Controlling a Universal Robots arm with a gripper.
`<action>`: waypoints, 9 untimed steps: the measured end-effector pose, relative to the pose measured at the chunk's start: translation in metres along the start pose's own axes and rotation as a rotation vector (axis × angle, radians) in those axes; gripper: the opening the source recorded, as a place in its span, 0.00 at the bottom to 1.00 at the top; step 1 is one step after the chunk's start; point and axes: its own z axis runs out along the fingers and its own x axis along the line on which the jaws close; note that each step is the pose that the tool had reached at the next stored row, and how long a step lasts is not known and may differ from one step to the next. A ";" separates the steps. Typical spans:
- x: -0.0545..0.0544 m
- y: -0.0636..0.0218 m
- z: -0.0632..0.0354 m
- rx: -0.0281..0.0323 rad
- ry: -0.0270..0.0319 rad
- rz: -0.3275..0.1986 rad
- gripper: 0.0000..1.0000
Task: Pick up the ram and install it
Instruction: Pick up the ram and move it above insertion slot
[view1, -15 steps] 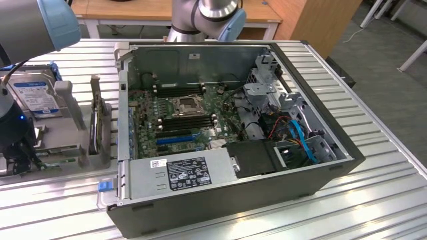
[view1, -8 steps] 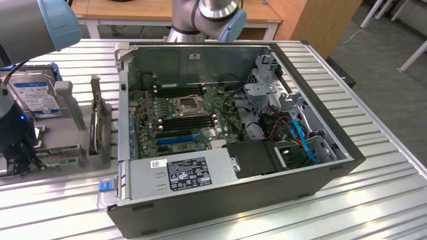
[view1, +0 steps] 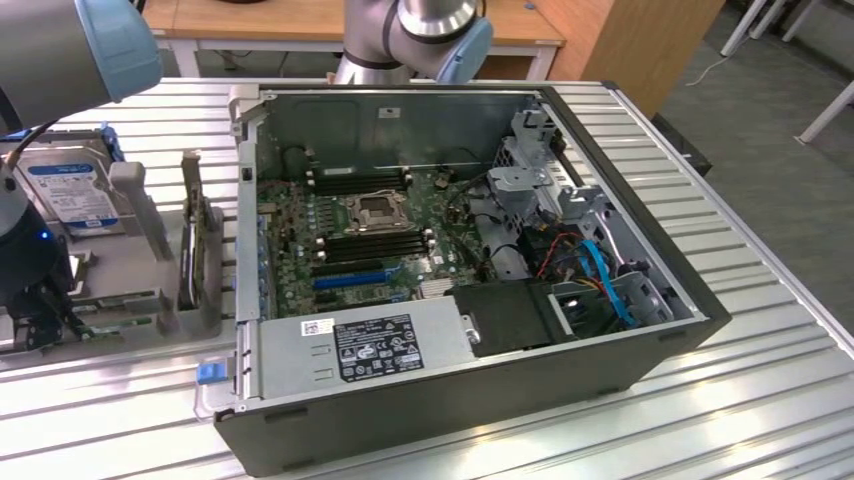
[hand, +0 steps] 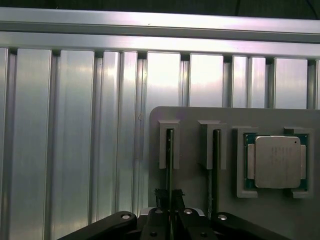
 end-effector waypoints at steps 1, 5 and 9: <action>0.000 0.0000 0.0000 0.0001 0.0000 0.000 0.14; 0.000 0.0004 -0.0119 0.0001 -0.0001 0.000 0.14; 0.000 0.0009 -0.0302 0.0000 0.0000 0.000 0.14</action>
